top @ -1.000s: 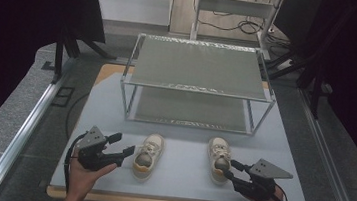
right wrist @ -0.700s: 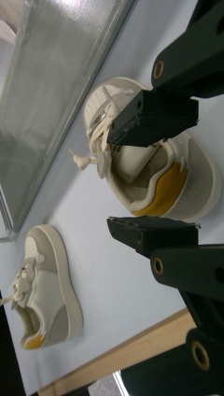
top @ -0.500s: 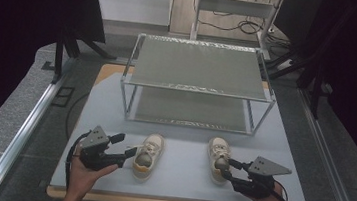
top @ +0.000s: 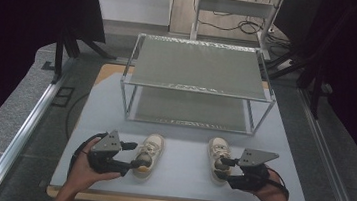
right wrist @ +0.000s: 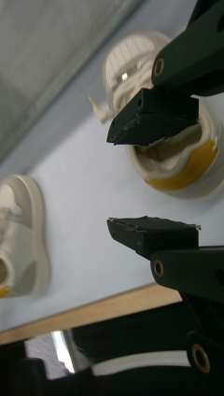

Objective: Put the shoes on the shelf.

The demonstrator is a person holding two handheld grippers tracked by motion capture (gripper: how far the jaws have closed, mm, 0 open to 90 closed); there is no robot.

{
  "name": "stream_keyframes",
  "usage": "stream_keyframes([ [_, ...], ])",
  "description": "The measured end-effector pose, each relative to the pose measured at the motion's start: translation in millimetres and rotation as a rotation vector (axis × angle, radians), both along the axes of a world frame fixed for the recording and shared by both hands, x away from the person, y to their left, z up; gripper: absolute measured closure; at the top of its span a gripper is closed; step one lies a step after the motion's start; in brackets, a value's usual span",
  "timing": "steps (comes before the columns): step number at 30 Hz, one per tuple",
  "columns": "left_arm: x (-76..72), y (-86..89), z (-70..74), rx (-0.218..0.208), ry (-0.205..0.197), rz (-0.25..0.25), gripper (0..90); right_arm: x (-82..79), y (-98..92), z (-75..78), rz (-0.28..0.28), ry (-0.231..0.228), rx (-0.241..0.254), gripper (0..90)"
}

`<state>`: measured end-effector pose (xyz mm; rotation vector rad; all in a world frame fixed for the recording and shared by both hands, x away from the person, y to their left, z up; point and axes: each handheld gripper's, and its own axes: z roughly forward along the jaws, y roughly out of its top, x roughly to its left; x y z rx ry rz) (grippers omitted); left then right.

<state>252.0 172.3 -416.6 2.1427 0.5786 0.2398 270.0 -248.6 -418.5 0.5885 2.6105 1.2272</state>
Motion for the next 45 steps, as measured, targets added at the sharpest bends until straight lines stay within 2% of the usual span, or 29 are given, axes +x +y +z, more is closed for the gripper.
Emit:
stream_keyframes([
  [4,3.0,-8.4,-7.7,0.058,0.025,-0.073,43.7,2.6,4.5,-5.4,0.043,0.028,-0.05,51.5],
  [8,10.1,-17.2,-16.0,0.101,0.053,-0.137,44.6,9.0,1.8,-12.5,0.048,0.057,-0.073,52.2],
  [11,15.1,-19.6,-19.6,0.127,0.07,-0.164,46.4,14.1,-0.7,-16.6,0.064,0.089,-0.069,53.3],
  [13,17.6,-21.1,-22.5,0.133,0.093,-0.18,48.7,16.0,-0.8,-19.2,0.08,0.105,-0.084,53.4],
  [21,25.6,-33.6,-29.8,0.275,0.124,-0.272,55.0,27.6,2.6,-25.1,0.122,0.151,-0.161,58.4],
  [24,29.3,-38.4,-30.6,0.301,0.144,-0.293,57.1,32.0,6.7,-27.1,0.145,0.164,-0.195,60.8],
  [26,31.6,-41.6,-32.3,0.321,0.157,-0.317,60.7,37.1,11.0,-29.1,0.172,0.191,-0.228,63.2],
  [27,32.7,-44.4,-33.8,0.343,0.164,-0.335,60.7,37.1,11.0,-29.1,0.172,0.191,-0.228,63.2],
  [29,34.2,-48.7,-35.8,0.361,0.175,-0.355,62.8,42.5,15.5,-32.7,0.219,0.233,-0.27,65.3],
  [31,36.7,-51.6,-34.8,0.384,0.182,-0.37,64.3,46.0,19.6,-37.3,0.261,0.245,-0.295,66.1],
  [32,37.3,-52.3,-34.6,0.385,0.185,-0.374,64.6,48.3,20.1,-37.0,0.265,0.261,-0.3,66.6],
  [35,39.4,-52.0,-34.6,0.383,0.197,-0.385,65.4,49.3,19.5,-36.9,0.269,0.272,-0.299,67.7],
  [39,39.3,-50.7,-34.7,0.38,0.191,-0.394,67.1,47.8,18.0,-37.5,0.263,0.261,-0.286,68.2],
  [45,36.2,-51.6,-34.1,0.382,0.159,-0.391,67.4,42.5,15.9,-36.3,0.252,0.22,-0.276,68.8],
])
